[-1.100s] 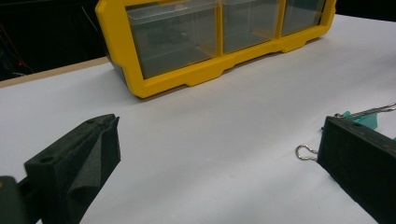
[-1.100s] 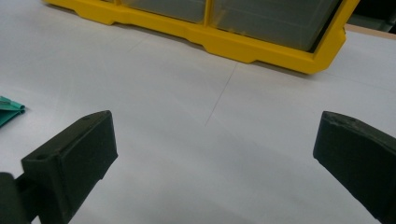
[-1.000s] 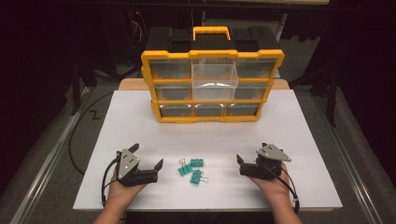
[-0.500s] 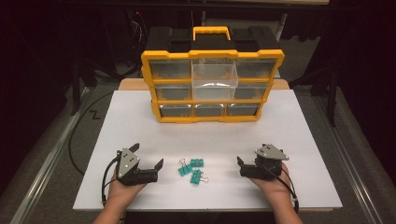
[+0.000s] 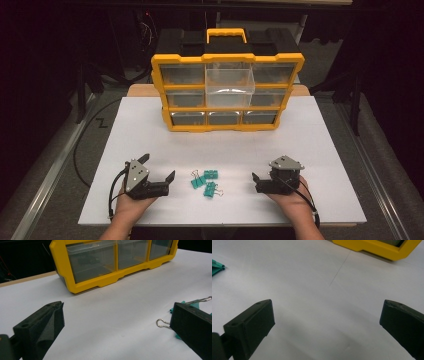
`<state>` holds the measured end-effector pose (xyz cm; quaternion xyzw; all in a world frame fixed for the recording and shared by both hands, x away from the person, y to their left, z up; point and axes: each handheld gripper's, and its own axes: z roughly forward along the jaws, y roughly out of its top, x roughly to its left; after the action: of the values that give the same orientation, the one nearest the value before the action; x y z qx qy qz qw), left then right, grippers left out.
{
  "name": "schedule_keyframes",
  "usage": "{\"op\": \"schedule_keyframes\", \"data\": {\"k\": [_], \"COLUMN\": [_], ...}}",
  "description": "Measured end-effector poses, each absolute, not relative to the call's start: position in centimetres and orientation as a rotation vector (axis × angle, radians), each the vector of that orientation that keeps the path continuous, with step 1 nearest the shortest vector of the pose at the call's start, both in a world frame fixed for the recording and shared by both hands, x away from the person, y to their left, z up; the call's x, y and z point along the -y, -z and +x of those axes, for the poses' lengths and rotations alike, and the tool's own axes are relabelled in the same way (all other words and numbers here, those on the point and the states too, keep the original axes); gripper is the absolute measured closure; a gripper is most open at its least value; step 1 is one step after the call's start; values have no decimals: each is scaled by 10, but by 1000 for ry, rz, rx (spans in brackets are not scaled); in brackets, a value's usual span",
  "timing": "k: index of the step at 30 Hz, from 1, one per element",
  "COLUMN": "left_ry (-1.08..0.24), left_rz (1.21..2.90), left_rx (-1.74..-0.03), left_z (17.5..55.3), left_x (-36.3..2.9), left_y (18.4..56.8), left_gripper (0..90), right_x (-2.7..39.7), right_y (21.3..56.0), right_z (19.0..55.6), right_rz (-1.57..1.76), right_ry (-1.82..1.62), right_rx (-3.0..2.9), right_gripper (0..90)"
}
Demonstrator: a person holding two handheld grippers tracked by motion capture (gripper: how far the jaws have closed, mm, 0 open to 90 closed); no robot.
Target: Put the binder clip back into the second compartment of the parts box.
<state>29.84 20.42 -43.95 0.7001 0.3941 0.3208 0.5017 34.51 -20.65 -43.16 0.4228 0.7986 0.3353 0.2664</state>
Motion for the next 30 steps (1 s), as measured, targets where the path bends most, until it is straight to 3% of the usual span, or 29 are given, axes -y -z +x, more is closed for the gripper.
{"op": "schedule_keyframes", "data": {"k": [30], "left_ry": [-787], "left_rz": [1695], "left_rx": [-935], "left_z": [297], "left_x": [-202], "left_y": [438], "left_gripper": [3], "right_x": [169], "right_y": [433], "right_z": [329], "right_rz": [969], "right_ry": [-1003], "right_rx": [-2311], "right_gripper": [9]}}
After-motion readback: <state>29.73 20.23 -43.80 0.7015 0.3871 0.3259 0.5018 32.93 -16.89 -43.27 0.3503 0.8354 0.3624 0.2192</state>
